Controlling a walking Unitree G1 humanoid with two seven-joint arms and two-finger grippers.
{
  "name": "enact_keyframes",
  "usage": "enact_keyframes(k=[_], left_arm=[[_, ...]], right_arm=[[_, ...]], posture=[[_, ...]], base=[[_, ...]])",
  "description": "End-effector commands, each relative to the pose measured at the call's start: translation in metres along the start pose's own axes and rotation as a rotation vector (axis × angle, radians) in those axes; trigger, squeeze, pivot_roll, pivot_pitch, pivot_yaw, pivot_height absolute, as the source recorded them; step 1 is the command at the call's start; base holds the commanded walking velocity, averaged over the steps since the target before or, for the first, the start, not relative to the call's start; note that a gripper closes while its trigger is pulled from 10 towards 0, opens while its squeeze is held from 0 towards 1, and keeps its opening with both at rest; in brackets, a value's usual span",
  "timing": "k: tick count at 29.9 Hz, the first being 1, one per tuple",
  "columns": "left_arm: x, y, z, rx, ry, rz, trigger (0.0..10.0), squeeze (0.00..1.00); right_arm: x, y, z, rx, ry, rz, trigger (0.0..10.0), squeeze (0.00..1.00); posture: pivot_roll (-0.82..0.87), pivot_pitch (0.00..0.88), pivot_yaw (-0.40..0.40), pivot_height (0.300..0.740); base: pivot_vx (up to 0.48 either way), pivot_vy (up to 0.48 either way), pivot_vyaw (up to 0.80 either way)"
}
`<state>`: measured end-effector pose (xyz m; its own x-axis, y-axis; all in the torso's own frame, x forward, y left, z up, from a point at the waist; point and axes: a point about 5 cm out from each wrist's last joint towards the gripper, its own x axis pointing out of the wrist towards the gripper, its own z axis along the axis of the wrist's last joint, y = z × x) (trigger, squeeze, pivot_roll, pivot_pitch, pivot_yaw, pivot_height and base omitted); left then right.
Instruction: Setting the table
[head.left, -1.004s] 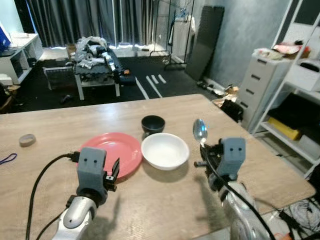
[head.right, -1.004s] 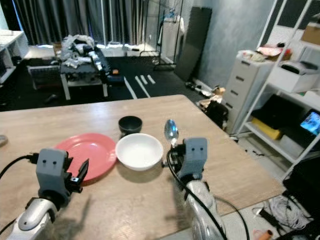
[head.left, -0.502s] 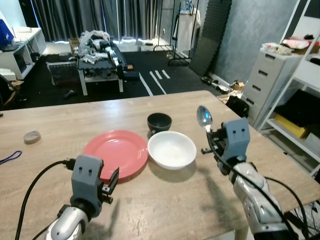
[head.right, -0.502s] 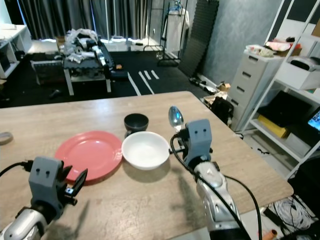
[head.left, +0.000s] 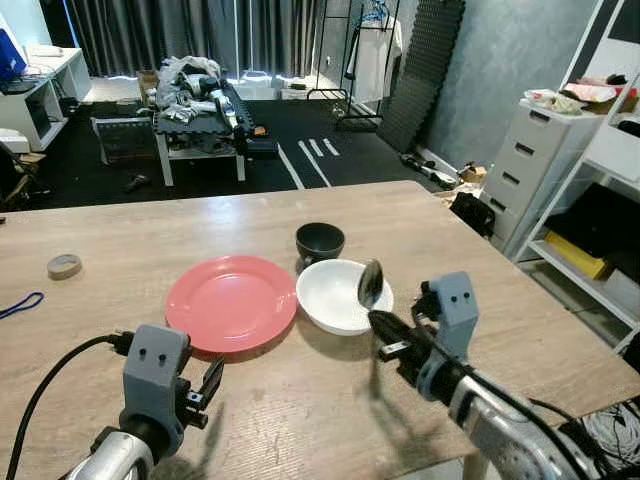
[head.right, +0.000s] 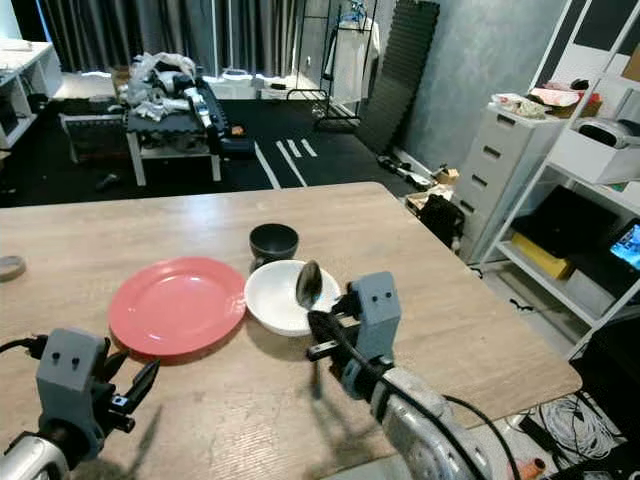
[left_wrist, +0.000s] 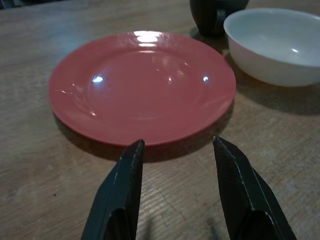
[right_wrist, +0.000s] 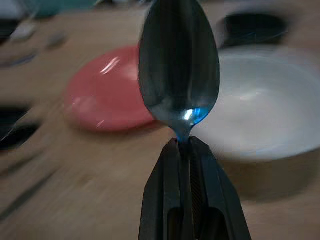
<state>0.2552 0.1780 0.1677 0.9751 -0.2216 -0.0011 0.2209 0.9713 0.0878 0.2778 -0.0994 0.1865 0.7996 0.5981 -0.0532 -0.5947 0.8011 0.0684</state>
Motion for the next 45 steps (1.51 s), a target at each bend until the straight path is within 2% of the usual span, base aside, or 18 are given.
enact_keyframes(k=[1, 2, 4, 6, 11, 18, 21, 24, 26, 36, 37, 42, 45], left_arm=[[-0.003, 0.0, -0.002, -0.007, 0.019, -0.002, 10.0, 0.0], [-0.003, 0.0, -0.002, -0.006, 0.02, 0.0, 10.0, 0.0], [-0.003, 0.0, -0.002, -0.006, 0.02, 0.0, 10.0, 0.0], [-0.003, 0.001, -0.002, -0.005, 0.021, 0.004, 10.0, 0.0], [-0.003, 0.0, -0.001, -0.007, 0.019, 0.008, 10.0, 0.0], [-0.002, -0.002, -0.001, -0.017, 0.016, 0.011, 10.0, 0.0], [-0.001, -0.004, 0.0, -0.019, 0.015, 0.01, 10.0, 0.0], [-0.001, -0.004, 0.0, -0.02, 0.014, 0.01, 10.0, 0.0], [-0.001, -0.004, 0.0, -0.02, 0.013, 0.011, 10.0, 0.0], [-0.001, -0.005, -0.001, -0.021, 0.016, 0.015, 10.0, 0.0], [0.0, -0.006, -0.001, -0.023, 0.016, 0.014, 10.0, 0.0], [0.001, -0.008, -0.002, -0.022, 0.017, 0.01, 10.0, 0.0], [0.001, -0.008, -0.001, -0.02, 0.016, 0.009, 10.0, 0.0]], right_arm=[[0.001, 0.012, -0.017, 0.007, 0.069, 0.035, 10.0, 0.0], [0.003, 0.017, -0.022, 0.022, 0.081, 0.045, 10.0, 0.0], [0.003, 0.017, -0.022, 0.022, 0.081, 0.045, 10.0, 0.0], [0.009, 0.029, -0.03, 0.044, 0.096, 0.066, 10.0, 0.0], [0.015, 0.034, -0.039, 0.055, 0.13, 0.063, 10.0, 0.0], [0.029, 0.021, -0.043, 0.127, 0.086, -0.08, 10.0, 0.0], [0.04, 0.012, -0.042, 0.112, 0.029, -0.178, 10.0, 0.0], [0.044, 0.007, -0.04, 0.101, 0.009, -0.213, 10.0, 0.0], [0.045, 0.004, -0.04, 0.071, 0.019, -0.226, 10.0, 0.0], [0.043, 0.008, -0.047, 0.05, 0.041, -0.194, 10.0, 0.01], [0.043, 0.009, -0.05, 0.049, 0.043, -0.195, 10.0, 1.0], [0.044, 0.012, -0.048, 0.103, 0.01, -0.173, 10.0, 1.0], [0.043, 0.013, -0.032, 0.21, -0.089, -0.142, 10.0, 1.0]], posture=[[0.11, 0.138, 0.013, 0.74], [0.12, 0.138, 0.014, 0.74], [0.12, 0.138, 0.014, 0.74], [0.13, 0.137, 0.014, 0.74], [0.13, 0.137, 0.015, 0.74], [0.13, 0.135, 0.018, 0.74], [0.14, 0.132, 0.02, 0.74], [0.14, 0.13, 0.02, 0.74], [0.14, 0.13, 0.019, 0.74], [0.13, 0.125, 0.015, 0.74], [0.13, 0.124, 0.015, 0.74], [0.13, 0.123, 0.017, 0.74], [0.13, 0.124, 0.016, 0.74]], base=[[0.0, 0.0, 0.0], [0.0, 0.0, 0.0], [0.0, 0.0, 0.0], [0.0, 0.0, 0.0], [0.0, 0.0, 0.0], [0.0, 0.0, 0.0], [0.0, 0.0, 0.0], [0.0, 0.0, 0.0], [0.0, 0.0, 0.0], [0.0, 0.0, 0.0], [0.0, 0.0, 0.0], [0.0, 0.0, 0.0], [0.0, 0.0, 0.0]])
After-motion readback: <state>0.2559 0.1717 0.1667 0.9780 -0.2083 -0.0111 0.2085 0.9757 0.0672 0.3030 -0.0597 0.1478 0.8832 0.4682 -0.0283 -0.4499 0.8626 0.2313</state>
